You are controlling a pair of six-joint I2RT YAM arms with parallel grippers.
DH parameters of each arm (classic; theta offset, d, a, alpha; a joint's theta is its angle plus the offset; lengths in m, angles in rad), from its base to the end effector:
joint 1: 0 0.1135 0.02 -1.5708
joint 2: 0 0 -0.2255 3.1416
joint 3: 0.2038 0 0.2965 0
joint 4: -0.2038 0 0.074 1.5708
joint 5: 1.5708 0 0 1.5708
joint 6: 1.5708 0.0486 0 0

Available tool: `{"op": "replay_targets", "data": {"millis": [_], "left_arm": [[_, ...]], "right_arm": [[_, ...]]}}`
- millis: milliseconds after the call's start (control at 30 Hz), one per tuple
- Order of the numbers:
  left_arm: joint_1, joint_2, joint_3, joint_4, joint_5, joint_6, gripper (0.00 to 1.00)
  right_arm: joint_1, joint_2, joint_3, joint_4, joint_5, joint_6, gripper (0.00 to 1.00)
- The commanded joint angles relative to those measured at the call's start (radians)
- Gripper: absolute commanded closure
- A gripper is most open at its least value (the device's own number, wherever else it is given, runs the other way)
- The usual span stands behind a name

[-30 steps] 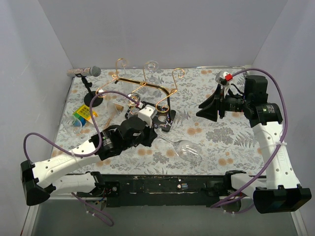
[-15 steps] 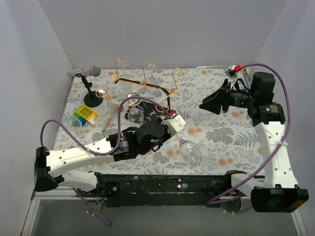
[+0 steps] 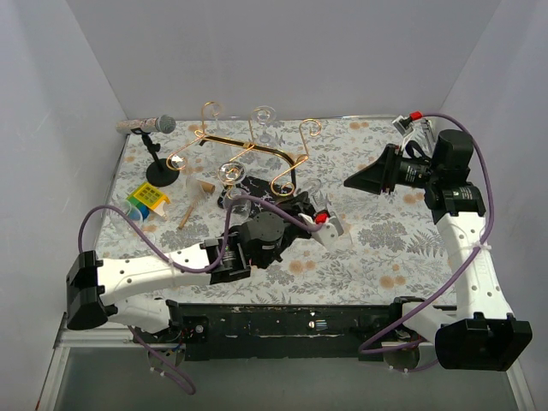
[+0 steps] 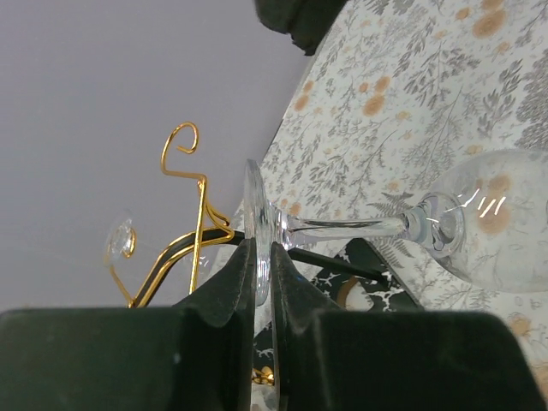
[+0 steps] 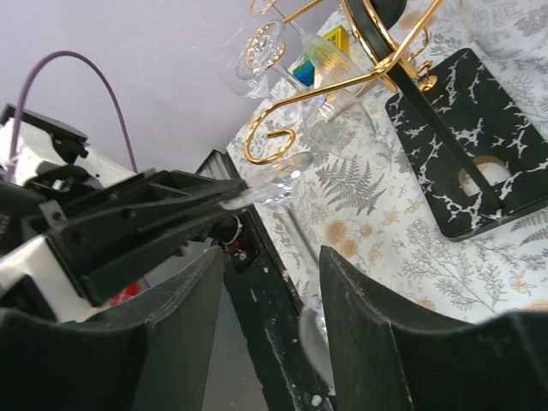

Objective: Place the wine glass upside down on the wine glass rack

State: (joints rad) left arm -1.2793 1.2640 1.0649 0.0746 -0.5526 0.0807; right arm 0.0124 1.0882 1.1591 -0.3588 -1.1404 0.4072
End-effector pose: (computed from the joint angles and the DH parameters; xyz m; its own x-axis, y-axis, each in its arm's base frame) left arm 0.1287 -0.3402 0.3155 0.0181 0.1785 -0.9838 0.6663 0.7315 0.1450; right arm 0.2906 0.0478 0.3669 -0.6078 0.1577 -0.7782 -0.6924 0.3746 0.6167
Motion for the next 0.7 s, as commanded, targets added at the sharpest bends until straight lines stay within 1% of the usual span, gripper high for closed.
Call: {"op": "replay_targets", "data": {"millis": [0, 167, 233, 300, 400, 500, 667], "left_arm": [[-0.006, 0.017, -0.055, 0.261, -0.021, 0.227, 1.00], [-0.011, 0.032, -0.120, 0.399, 0.003, 0.364, 1.00], [-0.020, 0.046, -0.154, 0.490, 0.005, 0.434, 1.00], [-0.028, 0.063, -0.169, 0.534, 0.006, 0.468, 1.00], [-0.037, 0.083, -0.215, 0.654, 0.020, 0.545, 1.00], [-0.038, 0.107, -0.244, 0.740, 0.032, 0.608, 1.00], [-0.038, 0.136, -0.252, 0.804, 0.051, 0.645, 1.00]], "right_arm": [[-0.002, -0.027, -0.042, 0.132, -0.032, 0.171, 0.44], [-0.003, -0.031, -0.107, 0.175, -0.012, 0.280, 0.44], [-0.002, -0.033, -0.125, 0.176, -0.009, 0.298, 0.43], [-0.002, -0.030, -0.137, 0.188, -0.012, 0.315, 0.43], [-0.003, -0.024, -0.142, 0.192, -0.022, 0.332, 0.41], [-0.003, -0.021, -0.145, 0.208, -0.027, 0.347, 0.40], [0.009, -0.008, -0.147, 0.210, -0.021, 0.355, 0.37]]}}
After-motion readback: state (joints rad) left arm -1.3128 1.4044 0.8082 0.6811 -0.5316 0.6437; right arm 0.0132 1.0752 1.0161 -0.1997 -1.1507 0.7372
